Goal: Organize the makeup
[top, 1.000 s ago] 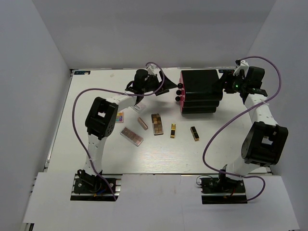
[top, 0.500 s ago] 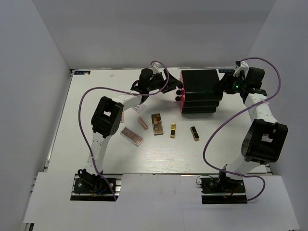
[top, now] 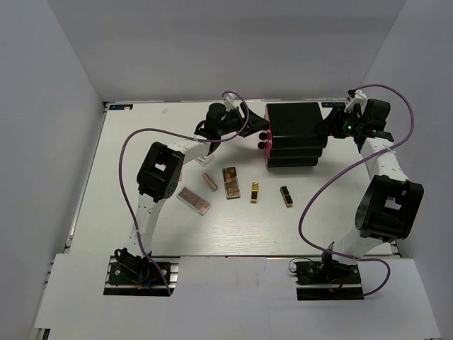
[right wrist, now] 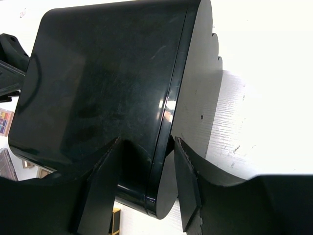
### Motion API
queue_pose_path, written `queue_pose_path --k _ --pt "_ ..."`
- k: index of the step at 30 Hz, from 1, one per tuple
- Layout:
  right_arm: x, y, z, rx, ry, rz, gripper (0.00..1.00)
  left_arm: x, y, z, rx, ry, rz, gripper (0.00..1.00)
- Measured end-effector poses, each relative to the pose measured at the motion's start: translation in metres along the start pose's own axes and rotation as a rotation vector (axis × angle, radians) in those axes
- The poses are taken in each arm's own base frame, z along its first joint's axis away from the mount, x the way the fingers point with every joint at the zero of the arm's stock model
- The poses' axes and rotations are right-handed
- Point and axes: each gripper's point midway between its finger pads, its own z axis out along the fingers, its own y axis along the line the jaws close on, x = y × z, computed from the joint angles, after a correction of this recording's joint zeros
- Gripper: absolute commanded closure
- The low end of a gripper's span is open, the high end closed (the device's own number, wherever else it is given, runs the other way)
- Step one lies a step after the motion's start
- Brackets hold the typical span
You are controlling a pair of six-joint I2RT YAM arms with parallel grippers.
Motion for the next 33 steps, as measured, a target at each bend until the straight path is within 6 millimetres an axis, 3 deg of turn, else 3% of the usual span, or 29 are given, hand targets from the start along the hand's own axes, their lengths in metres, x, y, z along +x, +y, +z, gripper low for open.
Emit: queue_pose_path --k 7,16,22,28,33 --pt "-0.001 0.0 0.0 -0.002 -0.004 0.0 0.53 -0.006 -0.01 0.001 0.042 -0.027 -0.021 0.45" --pt "-0.001 0.0 0.0 -0.003 -0.005 0.001 0.52 0.0 -0.005 0.0 0.061 -0.026 -0.058 0.37" --pt "-0.001 0.0 0.0 -0.003 -0.005 0.001 0.52 0.002 -0.003 -0.001 0.061 -0.02 -0.064 0.39" --pt "-0.001 0.0 0.0 -0.003 -0.004 0.002 0.53 0.005 -0.003 -0.001 0.061 -0.01 -0.07 0.46" --pt "-0.002 -0.001 0.0 -0.003 -0.007 0.003 0.56 0.006 -0.004 -0.001 0.065 -0.006 -0.073 0.65"
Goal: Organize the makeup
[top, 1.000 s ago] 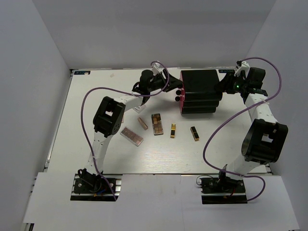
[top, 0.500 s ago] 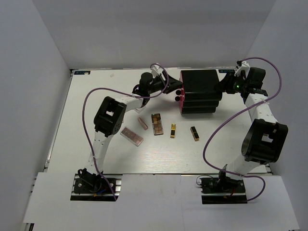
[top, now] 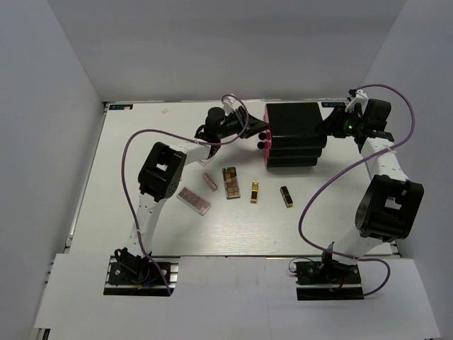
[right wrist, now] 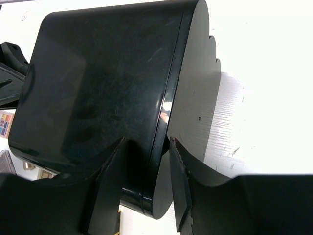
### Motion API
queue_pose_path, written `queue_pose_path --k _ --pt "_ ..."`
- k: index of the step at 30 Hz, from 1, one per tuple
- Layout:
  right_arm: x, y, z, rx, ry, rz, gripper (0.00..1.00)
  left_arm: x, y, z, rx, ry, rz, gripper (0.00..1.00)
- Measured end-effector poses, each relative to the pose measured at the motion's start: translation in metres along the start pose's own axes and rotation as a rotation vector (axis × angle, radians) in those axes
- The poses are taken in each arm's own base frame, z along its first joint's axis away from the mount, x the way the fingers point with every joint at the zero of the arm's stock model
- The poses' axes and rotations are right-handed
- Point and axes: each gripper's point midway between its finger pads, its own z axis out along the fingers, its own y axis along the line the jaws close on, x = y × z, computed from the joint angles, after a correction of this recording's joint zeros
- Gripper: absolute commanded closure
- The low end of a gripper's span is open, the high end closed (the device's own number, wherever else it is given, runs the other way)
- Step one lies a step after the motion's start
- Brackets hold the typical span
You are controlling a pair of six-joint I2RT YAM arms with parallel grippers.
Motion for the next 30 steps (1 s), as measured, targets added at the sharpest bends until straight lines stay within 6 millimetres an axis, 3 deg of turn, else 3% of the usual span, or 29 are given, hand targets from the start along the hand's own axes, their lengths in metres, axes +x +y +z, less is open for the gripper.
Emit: queue_pose_path --k 3,9,26,30 --pt "0.0 -0.001 0.0 0.001 -0.002 0.002 0.57 0.0 0.0 0.0 0.001 0.0 -0.001 0.74" --pt "-0.003 -0.003 0.002 0.009 -0.001 0.002 0.58 0.0 0.002 -0.005 -0.003 -0.004 0.002 0.75" --pt "-0.006 -0.007 0.005 0.031 0.006 0.005 0.58 -0.019 0.012 -0.072 -0.167 -0.019 0.08 0.75" --pt "-0.006 -0.007 0.005 0.031 0.006 0.005 0.56 -0.022 0.014 -0.081 -0.192 -0.019 0.086 0.7"
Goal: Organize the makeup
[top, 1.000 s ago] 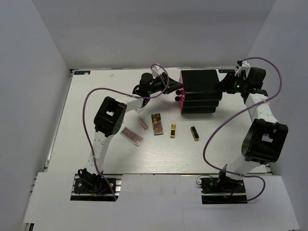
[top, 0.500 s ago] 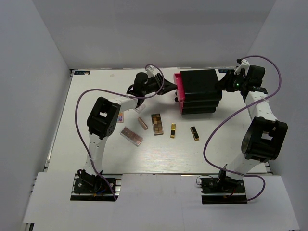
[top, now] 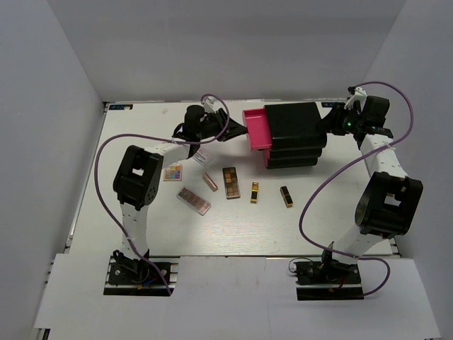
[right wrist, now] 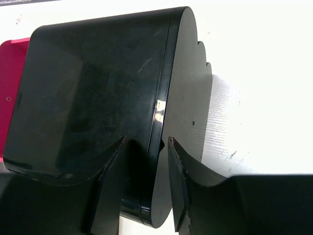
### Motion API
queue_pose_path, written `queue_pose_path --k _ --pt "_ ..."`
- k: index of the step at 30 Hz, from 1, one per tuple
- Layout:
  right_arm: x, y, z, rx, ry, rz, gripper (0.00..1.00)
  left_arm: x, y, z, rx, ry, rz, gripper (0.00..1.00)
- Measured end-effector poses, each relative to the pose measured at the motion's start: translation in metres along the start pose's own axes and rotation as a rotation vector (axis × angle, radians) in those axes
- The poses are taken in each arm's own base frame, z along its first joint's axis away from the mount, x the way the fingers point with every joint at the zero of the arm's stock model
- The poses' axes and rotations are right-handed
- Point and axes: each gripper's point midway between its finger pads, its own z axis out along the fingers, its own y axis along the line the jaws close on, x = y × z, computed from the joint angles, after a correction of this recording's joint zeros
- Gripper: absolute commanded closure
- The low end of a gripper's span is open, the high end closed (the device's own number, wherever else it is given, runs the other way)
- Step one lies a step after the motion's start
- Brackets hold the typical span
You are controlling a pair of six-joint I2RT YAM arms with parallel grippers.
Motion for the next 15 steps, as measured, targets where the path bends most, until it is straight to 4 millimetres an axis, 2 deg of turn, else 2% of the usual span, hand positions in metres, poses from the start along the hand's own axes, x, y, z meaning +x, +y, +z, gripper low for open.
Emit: queue_pose_path --k 2,4,5,6,9,11,15 --pt "0.0 -0.001 0.0 0.003 0.0 -0.002 0.52 -0.001 0.002 -0.002 -0.011 0.003 0.002 0.67" --pt "0.0 -0.001 0.0 0.007 0.001 -0.002 0.46 -0.001 0.005 -0.003 -0.024 0.008 0.0 0.56" --pt "0.0 -0.002 0.0 0.009 0.002 -0.002 0.4 0.0 0.007 -0.003 -0.032 0.012 -0.001 0.48" --pt "0.001 -0.002 0.0 0.011 0.004 -0.004 0.37 0.001 0.008 -0.003 -0.04 0.015 -0.001 0.36" --pt "0.004 -0.003 0.0 0.01 0.013 -0.007 0.27 0.0 0.024 -0.005 -0.105 0.007 -0.012 0.19" --pt "0.006 -0.002 0.0 0.007 0.02 -0.011 0.23 -0.003 0.032 -0.009 -0.137 0.0 -0.023 0.14" --pt "0.006 -0.001 -0.002 0.004 0.02 -0.026 0.2 -0.01 0.037 -0.017 -0.182 -0.017 -0.027 0.08"
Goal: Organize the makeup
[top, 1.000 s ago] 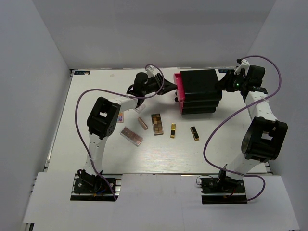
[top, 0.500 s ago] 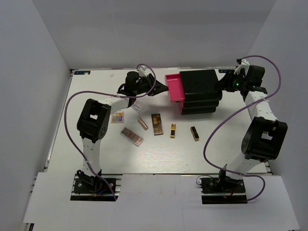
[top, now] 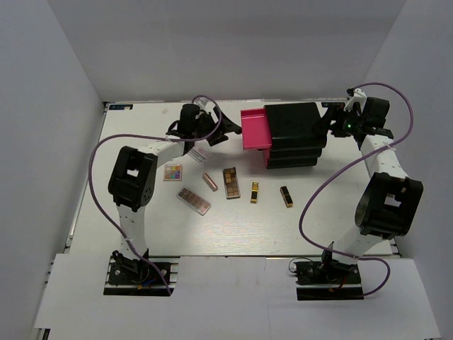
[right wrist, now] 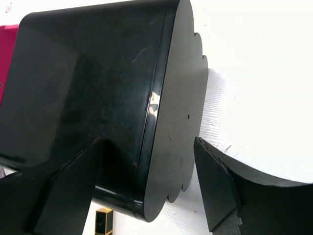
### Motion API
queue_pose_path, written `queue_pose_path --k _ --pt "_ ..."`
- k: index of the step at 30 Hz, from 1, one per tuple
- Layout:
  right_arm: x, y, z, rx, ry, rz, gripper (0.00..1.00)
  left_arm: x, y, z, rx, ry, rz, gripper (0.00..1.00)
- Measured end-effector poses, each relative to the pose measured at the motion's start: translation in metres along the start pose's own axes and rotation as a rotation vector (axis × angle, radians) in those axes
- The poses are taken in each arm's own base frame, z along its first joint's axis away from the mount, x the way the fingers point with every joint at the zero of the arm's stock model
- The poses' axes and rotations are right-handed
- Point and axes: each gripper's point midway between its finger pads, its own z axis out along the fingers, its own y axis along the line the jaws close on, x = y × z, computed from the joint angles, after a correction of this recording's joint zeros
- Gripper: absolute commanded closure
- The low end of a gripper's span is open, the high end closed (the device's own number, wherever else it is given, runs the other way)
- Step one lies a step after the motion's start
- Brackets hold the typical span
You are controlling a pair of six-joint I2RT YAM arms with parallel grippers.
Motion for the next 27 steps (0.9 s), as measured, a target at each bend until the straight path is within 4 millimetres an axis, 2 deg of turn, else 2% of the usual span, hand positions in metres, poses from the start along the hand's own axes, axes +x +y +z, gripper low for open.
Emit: queue_pose_path --k 4,7,10,12,13,15,16,17,19,20,23,27 --pt "-0.003 0.003 -0.006 0.008 -0.012 -0.019 0.19 -0.02 -0.007 -0.017 -0.033 -0.056 0.018 0.04" --pt "-0.009 0.009 -0.016 0.011 -0.033 -0.044 0.18 -0.037 -0.022 -0.035 -0.025 -0.099 0.054 0.02" --pt "-0.017 0.014 -0.024 0.014 -0.058 -0.08 0.18 -0.05 -0.033 -0.045 -0.01 -0.128 0.086 0.03" --pt "-0.02 0.016 -0.03 0.019 -0.069 -0.108 0.2 -0.052 -0.035 -0.051 -0.014 -0.133 0.098 0.07" --pt "-0.019 0.018 -0.034 0.021 -0.072 -0.125 0.24 -0.052 -0.035 -0.053 -0.02 -0.131 0.108 0.1" --pt "-0.016 0.027 -0.046 0.016 -0.082 -0.173 0.29 -0.047 -0.03 -0.062 -0.054 -0.123 0.119 0.28" --pt "-0.014 0.033 -0.053 0.006 -0.085 -0.199 0.36 -0.044 -0.027 -0.068 -0.072 -0.124 0.123 0.37" --pt "-0.012 0.042 -0.062 -0.014 -0.097 -0.238 0.4 -0.037 -0.023 -0.076 -0.092 -0.118 0.128 0.55" --pt "-0.006 0.065 -0.083 -0.064 -0.117 -0.318 0.48 -0.021 -0.016 -0.096 -0.125 -0.099 0.124 0.68" --pt "-0.003 0.078 -0.093 -0.094 -0.13 -0.365 0.5 -0.014 -0.014 -0.106 -0.134 -0.094 0.125 0.71" --pt "0.018 0.115 -0.114 -0.197 -0.14 -0.482 0.57 0.007 -0.006 -0.137 -0.177 -0.074 0.147 0.69" --pt "0.071 0.149 -0.122 -0.33 -0.076 -0.546 0.58 0.02 0.001 -0.177 -0.261 -0.101 0.243 0.33"
